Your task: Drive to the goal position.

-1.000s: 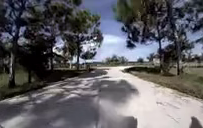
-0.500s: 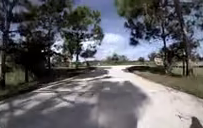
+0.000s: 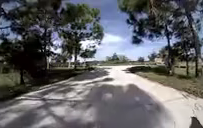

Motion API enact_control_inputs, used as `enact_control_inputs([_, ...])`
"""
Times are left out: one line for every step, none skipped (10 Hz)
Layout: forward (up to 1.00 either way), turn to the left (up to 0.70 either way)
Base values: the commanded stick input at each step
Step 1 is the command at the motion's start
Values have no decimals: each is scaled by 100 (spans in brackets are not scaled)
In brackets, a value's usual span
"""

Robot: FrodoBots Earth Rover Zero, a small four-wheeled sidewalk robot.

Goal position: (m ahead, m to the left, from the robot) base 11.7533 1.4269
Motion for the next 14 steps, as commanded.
enact_control_inputs([84, -33])
enact_control_inputs([84, -27])
enact_control_inputs([84, -5])
enact_control_inputs([85, -32])
enact_control_inputs([85, -34])
enact_control_inputs([85, -20])
enact_control_inputs([85, -8])
enact_control_inputs([85, -1])
enact_control_inputs([85, 0])
enact_control_inputs([85, 0])
enact_control_inputs([85, 0])
enact_control_inputs([85, 0])
enact_control_inputs([85, 0])
enact_control_inputs([85, 0])
